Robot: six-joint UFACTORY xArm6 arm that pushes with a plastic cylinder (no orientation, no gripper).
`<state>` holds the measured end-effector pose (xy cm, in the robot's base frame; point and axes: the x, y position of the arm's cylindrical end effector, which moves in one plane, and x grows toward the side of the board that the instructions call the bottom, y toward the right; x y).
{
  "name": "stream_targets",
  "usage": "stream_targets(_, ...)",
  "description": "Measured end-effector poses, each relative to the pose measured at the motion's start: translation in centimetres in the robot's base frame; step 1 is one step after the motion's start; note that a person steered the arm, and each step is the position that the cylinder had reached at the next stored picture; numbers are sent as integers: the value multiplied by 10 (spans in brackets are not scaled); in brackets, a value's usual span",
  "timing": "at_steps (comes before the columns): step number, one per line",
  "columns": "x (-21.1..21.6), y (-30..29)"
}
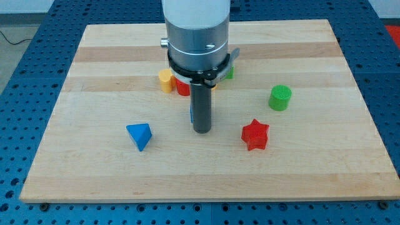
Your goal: Push the blue cube close to the yellow hexagon
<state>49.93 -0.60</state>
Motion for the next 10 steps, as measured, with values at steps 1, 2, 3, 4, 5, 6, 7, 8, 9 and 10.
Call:
stream_targets(1, -2, 28)
stream_targets(2, -13, 28)
stream_targets(3, -24, 28)
stream_targets(4, -35, 28)
stream_targets(5, -51, 28)
stream_targets(6, -41, 34)
stream_targets(7, -6, 40)
stream_targets(8, 1, 16)
stream_targets(9, 1, -13)
stream_targets(10, -8, -31)
